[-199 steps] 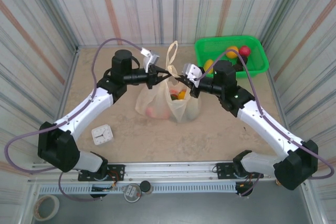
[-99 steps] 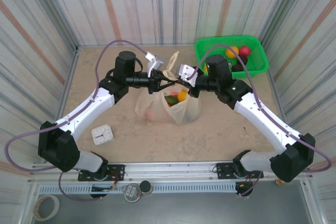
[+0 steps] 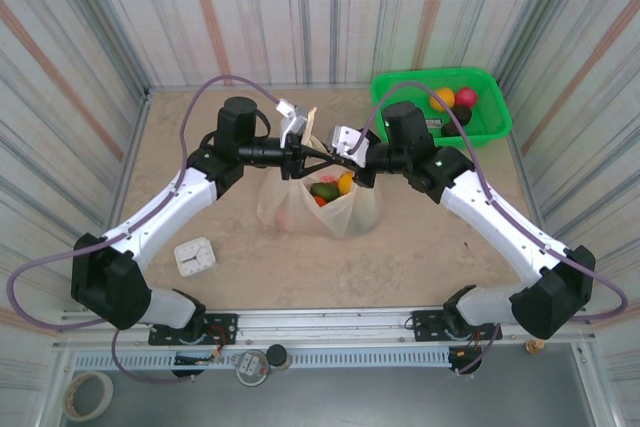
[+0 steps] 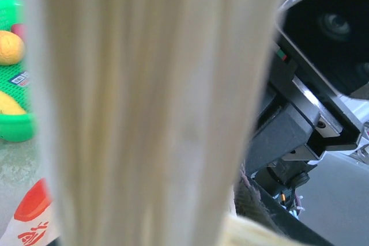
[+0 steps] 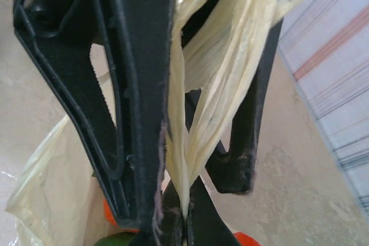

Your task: Place the fake fruits into the plastic bag and tie a complex knot

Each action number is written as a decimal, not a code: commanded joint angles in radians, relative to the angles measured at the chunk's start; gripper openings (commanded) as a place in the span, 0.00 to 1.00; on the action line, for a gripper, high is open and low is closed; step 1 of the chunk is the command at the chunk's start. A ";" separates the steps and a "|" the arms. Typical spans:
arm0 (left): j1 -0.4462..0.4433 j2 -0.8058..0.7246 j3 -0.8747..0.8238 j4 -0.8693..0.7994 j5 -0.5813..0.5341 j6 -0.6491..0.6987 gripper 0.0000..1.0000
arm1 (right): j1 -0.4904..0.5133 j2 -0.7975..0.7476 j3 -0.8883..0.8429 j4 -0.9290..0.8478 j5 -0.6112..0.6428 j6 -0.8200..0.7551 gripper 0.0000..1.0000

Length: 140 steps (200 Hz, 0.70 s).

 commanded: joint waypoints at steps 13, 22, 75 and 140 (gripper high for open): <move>-0.006 -0.032 -0.011 0.038 0.029 0.002 0.31 | 0.011 0.002 0.019 -0.019 -0.041 -0.033 0.00; -0.005 -0.034 -0.015 0.045 0.028 0.002 0.22 | 0.008 -0.003 0.014 -0.012 -0.035 -0.028 0.00; 0.000 -0.050 -0.054 0.139 0.054 -0.042 0.00 | -0.008 -0.027 -0.024 0.033 -0.035 0.012 0.00; -0.005 -0.055 -0.076 0.160 -0.004 -0.037 0.00 | -0.088 -0.206 -0.155 0.359 -0.137 0.379 0.55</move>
